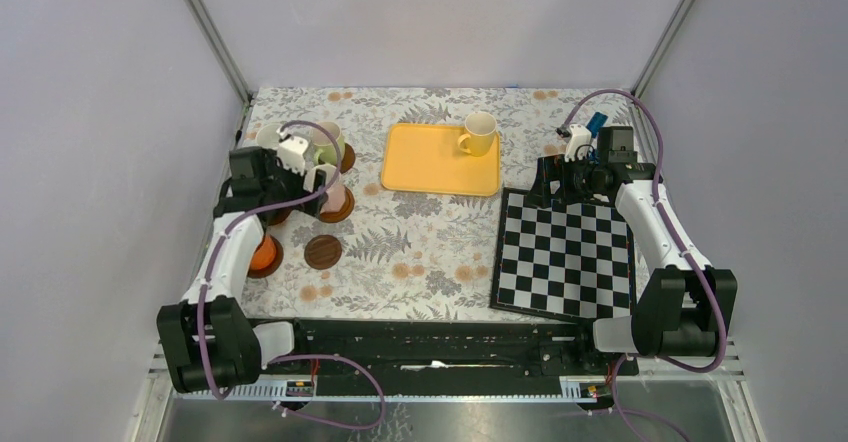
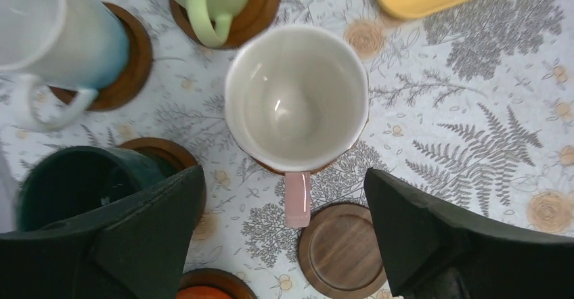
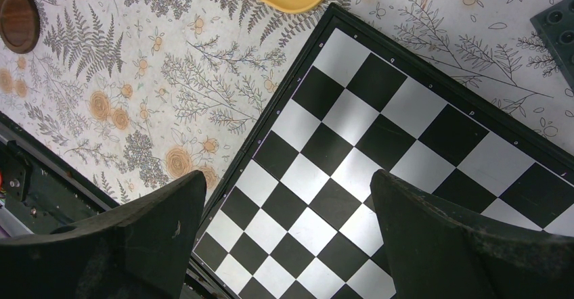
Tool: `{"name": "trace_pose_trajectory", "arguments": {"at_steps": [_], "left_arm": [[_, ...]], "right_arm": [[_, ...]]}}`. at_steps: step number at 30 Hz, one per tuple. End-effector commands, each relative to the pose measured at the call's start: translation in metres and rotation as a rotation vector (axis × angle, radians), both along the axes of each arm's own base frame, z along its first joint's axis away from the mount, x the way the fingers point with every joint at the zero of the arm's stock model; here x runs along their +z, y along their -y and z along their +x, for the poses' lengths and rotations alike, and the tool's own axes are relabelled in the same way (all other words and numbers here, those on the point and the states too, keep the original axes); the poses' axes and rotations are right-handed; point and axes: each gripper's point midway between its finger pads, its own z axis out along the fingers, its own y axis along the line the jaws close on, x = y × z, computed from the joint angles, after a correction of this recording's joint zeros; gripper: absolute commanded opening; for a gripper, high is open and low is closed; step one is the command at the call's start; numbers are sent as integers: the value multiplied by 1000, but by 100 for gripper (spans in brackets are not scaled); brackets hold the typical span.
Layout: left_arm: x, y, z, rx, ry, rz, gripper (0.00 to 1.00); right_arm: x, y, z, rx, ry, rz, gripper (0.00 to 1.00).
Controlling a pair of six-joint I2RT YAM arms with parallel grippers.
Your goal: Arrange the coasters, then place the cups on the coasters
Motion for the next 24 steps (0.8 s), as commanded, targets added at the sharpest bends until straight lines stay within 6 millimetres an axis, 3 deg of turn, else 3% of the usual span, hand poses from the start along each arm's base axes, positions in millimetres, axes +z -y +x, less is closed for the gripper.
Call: {"name": "trace_pose_trajectory", "arguments": {"at_steps": [1, 3, 7, 12, 16, 20, 24], "left_arm": [[70, -3, 14, 8, 109, 14, 99], [97, 1, 22, -12, 135, 0, 99], [128, 24, 33, -72, 152, -24, 99], [144, 82, 54, -183, 162, -46, 99], [141, 142, 73, -268, 144, -83, 99], [118, 202, 96, -365, 121, -76, 97], [93, 249, 120, -428, 69, -99, 88]], "right_arm": [[2, -2, 1, 21, 10, 12, 98], [3, -1, 3, 19, 13, 11, 98], [4, -1, 6, 16, 18, 10, 98], [4, 7, 14, -14, 29, -32, 98], [6, 18, 20, -50, 42, -71, 98], [7, 32, 24, -91, 50, -94, 98], [2, 40, 22, -100, 32, -110, 98]]}}
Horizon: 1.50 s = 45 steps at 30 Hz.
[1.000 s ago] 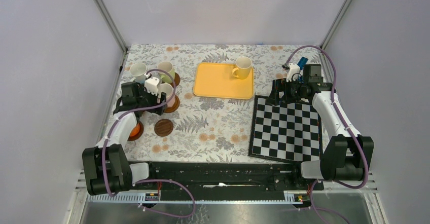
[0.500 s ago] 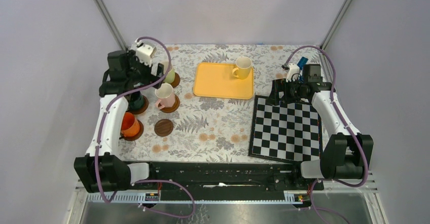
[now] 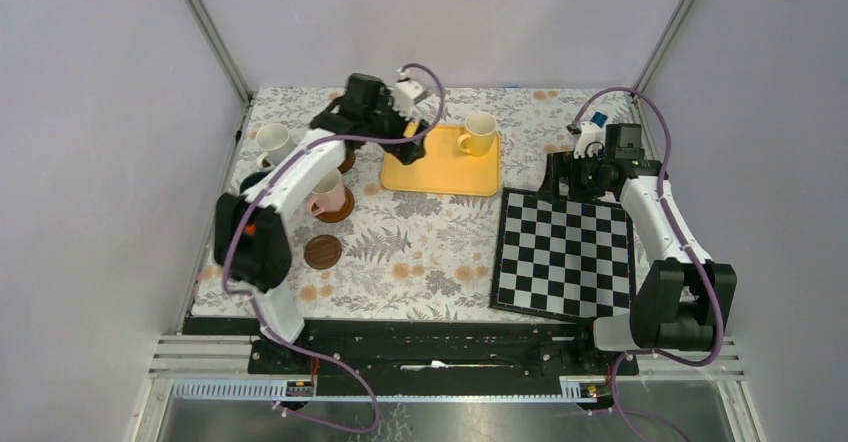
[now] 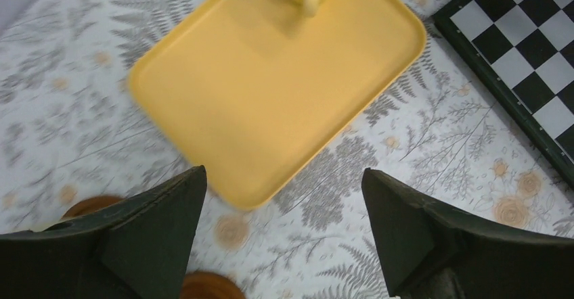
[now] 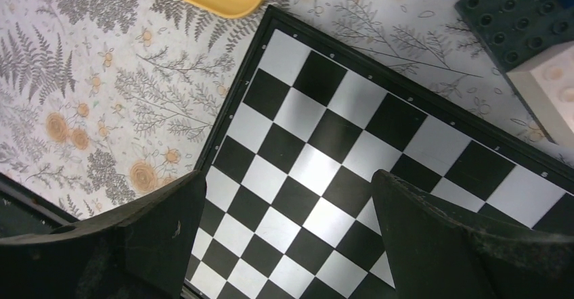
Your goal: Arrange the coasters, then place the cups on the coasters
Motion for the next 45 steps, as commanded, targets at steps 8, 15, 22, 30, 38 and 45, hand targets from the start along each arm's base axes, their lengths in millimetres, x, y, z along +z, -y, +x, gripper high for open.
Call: {"name": "trace_pose_trajectory", "arguments": {"at_steps": [8, 15, 22, 30, 38, 45], "left_arm": [[-45, 112, 64, -87, 0, -18, 80], [-72, 144, 82, -99, 13, 5, 69], [-92, 151, 104, -70, 45, 18, 62], [-100, 153, 121, -47, 92, 32, 43], [-96, 155, 125, -26, 102, 11, 15], [-64, 144, 115, 9, 115, -66, 0]], "right_arm": [[-1, 29, 5, -30, 27, -82, 98], [-4, 32, 1, -29, 22, -85, 98], [-2, 32, 1, -25, 26, -79, 98], [-1, 33, 0, -21, 30, -90, 98], [-4, 34, -1, -21, 23, -93, 98], [-5, 31, -1, -19, 19, -77, 98]]}}
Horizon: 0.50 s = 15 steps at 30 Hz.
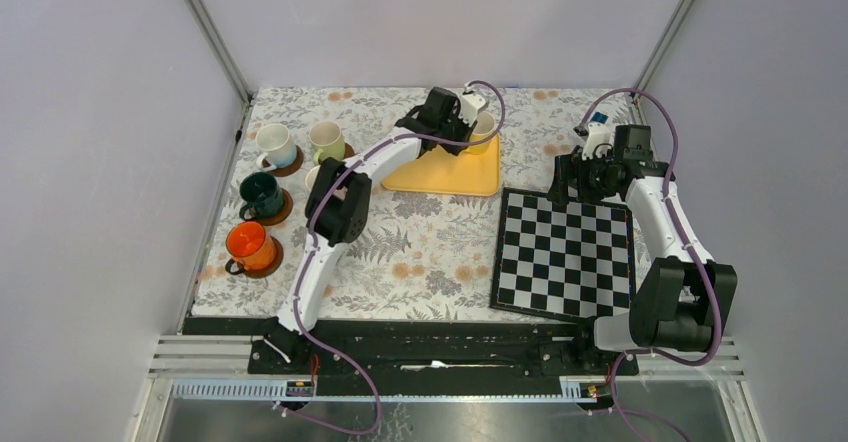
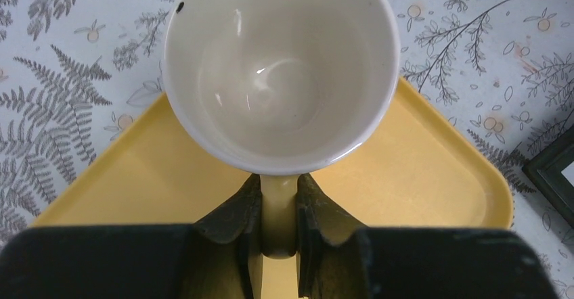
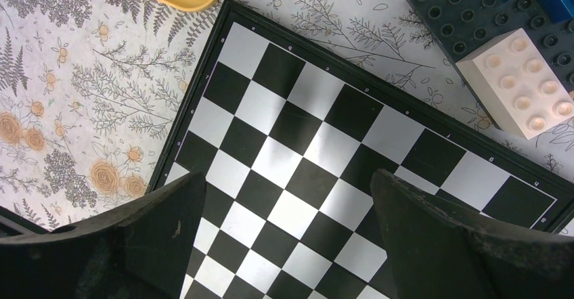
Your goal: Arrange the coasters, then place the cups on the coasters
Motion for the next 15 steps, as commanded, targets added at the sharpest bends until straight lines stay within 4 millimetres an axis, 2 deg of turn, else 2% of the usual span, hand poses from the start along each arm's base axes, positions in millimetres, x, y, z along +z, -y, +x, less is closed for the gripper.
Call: {"name": "trace_pose_trajectory", "arguments": {"at_steps": [1, 2, 9, 15], "left_arm": [[80, -5, 7, 36, 129, -141, 0], [80, -8, 2, 38, 122, -155, 0], [123, -22, -20, 19, 138, -278, 0], [144, -33, -38, -4, 149, -322, 0]], "right_arm": [[1, 1, -4, 2, -5, -1, 98], [1, 1, -4, 2, -3, 1, 98], [2, -2, -3, 2, -2, 18, 98], [5, -4, -2, 1, 0, 34, 98]]}}
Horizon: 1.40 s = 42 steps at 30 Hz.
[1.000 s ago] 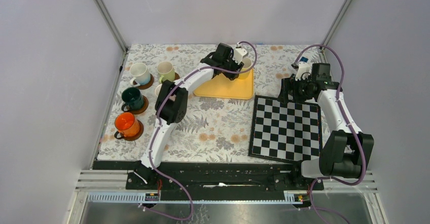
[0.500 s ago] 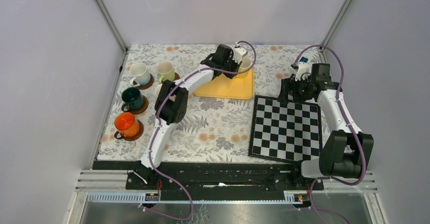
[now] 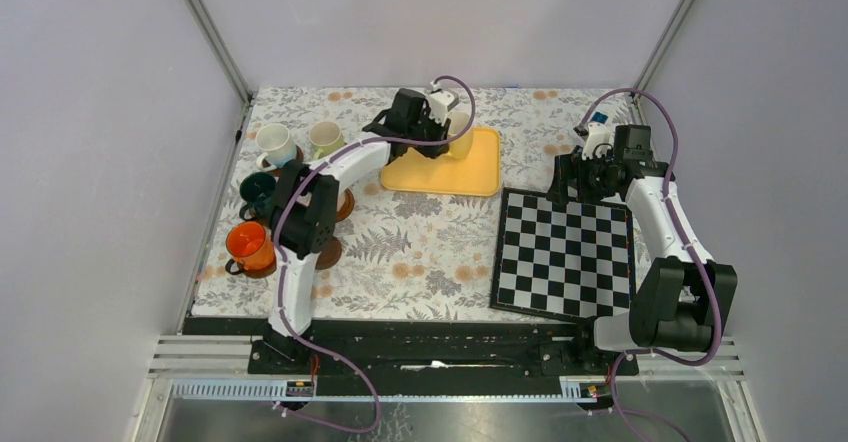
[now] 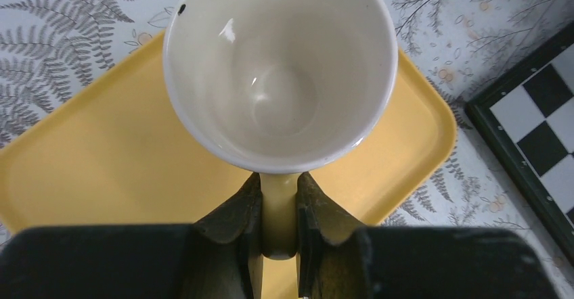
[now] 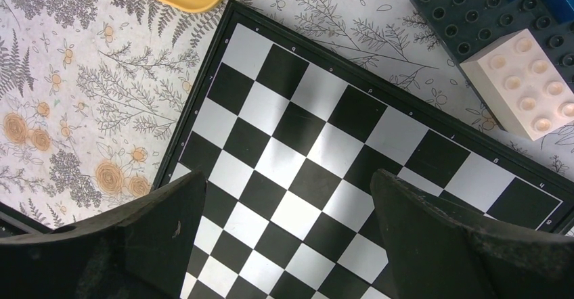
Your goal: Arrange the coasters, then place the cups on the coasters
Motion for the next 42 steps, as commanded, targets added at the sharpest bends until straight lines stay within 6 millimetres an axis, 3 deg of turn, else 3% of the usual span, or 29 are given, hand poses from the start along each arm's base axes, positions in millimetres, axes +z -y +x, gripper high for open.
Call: {"name": "trace_pose_trajectory", "arguments": {"at_steps": [1, 6, 11, 14, 20, 26, 33, 42], "left_arm": [[119, 12, -2, -54, 236, -199, 0], [143, -9, -39, -84, 254, -209, 0], [136, -48, -88, -112, 198, -175, 0], [129, -76, -115, -120, 160, -149, 0], [96, -137, -167, -103, 67, -89, 0], [68, -184, -213, -51, 37, -42, 0], [54, -222, -248, -11, 74, 68, 0], [38, -271, -262, 56, 168, 258, 0]], "right_arm": [[5, -3, -2, 1, 1, 25, 98], [7, -4, -3, 5, 5, 30, 98], [7, -6, -3, 7, 5, 38, 98], [5, -9, -4, 18, -2, 53, 98], [5, -17, -2, 28, -16, 96, 98], [2, -22, -1, 40, -27, 102, 98], [1, -30, 0, 57, -31, 109, 98], [6, -35, 2, 69, -23, 104, 98]]}}
